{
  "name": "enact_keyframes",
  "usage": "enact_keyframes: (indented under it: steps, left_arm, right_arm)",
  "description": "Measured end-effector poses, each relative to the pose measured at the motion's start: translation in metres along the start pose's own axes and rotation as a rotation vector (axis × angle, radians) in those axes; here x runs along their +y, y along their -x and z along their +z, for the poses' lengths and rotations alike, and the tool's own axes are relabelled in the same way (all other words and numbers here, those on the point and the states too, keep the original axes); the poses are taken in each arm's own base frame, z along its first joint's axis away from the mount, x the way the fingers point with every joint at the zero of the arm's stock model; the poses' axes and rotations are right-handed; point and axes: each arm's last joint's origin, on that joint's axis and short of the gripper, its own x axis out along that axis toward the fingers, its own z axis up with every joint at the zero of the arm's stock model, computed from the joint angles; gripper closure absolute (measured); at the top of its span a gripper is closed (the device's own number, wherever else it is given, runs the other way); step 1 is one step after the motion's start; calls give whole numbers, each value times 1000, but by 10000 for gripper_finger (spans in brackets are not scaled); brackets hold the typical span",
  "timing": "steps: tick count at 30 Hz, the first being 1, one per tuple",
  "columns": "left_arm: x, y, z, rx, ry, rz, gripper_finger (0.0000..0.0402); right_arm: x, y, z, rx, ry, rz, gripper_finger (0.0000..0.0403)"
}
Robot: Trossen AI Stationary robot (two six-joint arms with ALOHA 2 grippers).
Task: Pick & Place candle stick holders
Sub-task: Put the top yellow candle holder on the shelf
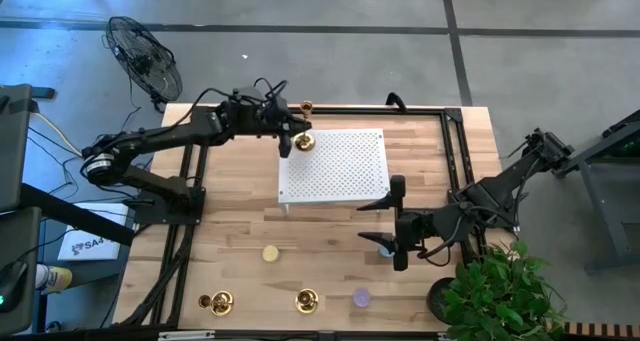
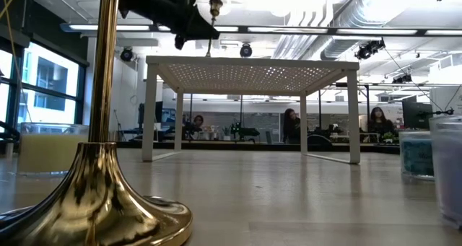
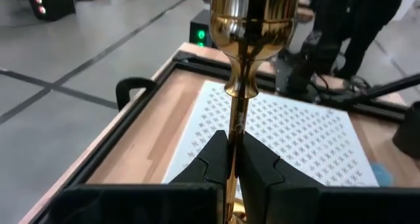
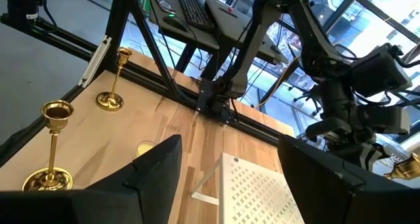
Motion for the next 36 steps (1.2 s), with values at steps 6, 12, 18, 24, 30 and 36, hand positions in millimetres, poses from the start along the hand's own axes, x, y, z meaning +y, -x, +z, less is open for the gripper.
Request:
enact_keyframes:
  steps: [6,12,18,24,30,36]
  left_arm:
    - [8,0,-12,16,13,16,392]
    - [9,-1,-21,13,11,26,392]
    - [10,-2,-27,-10,6,49,392]
    - [12,-2,-34,-4,8,83,392]
    - [12,-2,-39,-1,8,90,392]
    - [12,-2,-39,8,11,87,392]
  right_arm:
    - [0,0,0,2,2,1,155]
    - [0,0,0,4,3,1,155]
    - [0,0,-1,5,4,2,155]
    - [0,0,-1,11,5,3,155]
    - [1,0,-1,11,6,3,155]
    - [0,0,-1,12,6,3,155]
